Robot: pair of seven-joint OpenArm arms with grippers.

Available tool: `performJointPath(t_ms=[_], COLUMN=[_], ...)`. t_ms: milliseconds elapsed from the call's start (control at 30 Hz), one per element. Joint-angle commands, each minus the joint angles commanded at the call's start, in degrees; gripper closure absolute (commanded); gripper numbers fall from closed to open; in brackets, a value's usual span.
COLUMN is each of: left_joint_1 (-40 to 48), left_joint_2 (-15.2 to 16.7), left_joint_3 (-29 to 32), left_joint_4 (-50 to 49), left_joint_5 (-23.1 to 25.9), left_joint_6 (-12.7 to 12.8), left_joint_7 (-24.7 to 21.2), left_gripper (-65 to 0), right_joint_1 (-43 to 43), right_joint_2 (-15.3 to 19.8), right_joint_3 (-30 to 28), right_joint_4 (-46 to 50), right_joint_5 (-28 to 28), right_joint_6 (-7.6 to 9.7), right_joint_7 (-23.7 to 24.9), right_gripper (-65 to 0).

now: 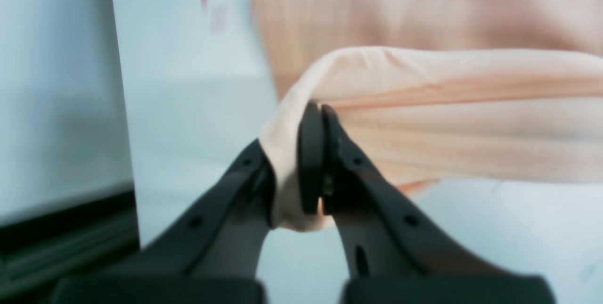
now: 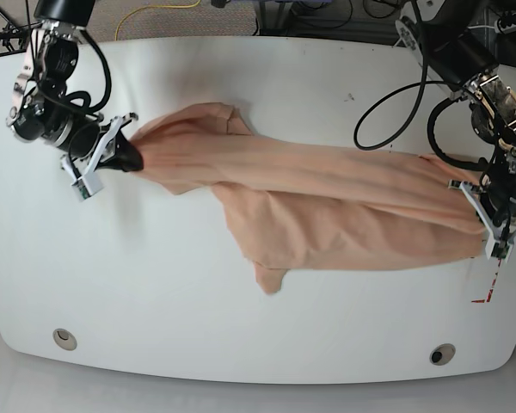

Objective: Fold the T-shirt properly
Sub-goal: 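Grasp the shirt edge with the right gripper, then lift the shirt with both grippers and pull it toward the robot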

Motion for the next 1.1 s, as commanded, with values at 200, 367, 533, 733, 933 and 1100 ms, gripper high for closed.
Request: performJointPath(t_ms=[200, 367, 533, 733, 933, 1100], left_joint_1=[-9.1, -16.4, -23.2, -32.2, -41.1, -49.1], left_joint_2=[1.7, 1.9, 2.0, 2.0, 1.9, 0.6], left_joint_3=[0.2, 0.3, 0.3, 0.4, 0.4, 0.2], left_joint_4=[-0.2, -0.4, -0.4, -0.5, -4.1, -9.3], left_joint_5=[0.1, -0.2, -0.3, 0.1, 0.1, 0.1], left_joint_6=[0.0, 2.8, 5.8, 9.2, 11.5, 11.5], left_joint_7=[0.0, 0.0, 0.0, 0.0, 0.0, 0.0], left_gripper=[0.0, 0.0, 0.0, 0.0, 0.0, 0.0], right_joint_1=[9.6, 17.9, 27.7, 39.0, 51.4, 63.0], right_joint_2=[3.4, 5.3, 8.3, 10.9, 13.4, 15.4], right_joint_3=[0.0, -0.3, -6.4, -12.4, -20.0, -27.7], right_joint_4=[-4.4, -8.7, -13.4, -17.8, -21.8, -24.4], right_joint_5=[0.0, 0.0, 0.0, -0.1, -0.1, -0.1], right_joint_6=[0.57, 0.57, 0.57, 0.57, 0.57, 0.57], right_joint_7=[0.0, 0.0, 0.2, 0.4, 0.4, 0.4], right_gripper=[0.0, 0.0, 0.0, 0.0, 0.0, 0.0])
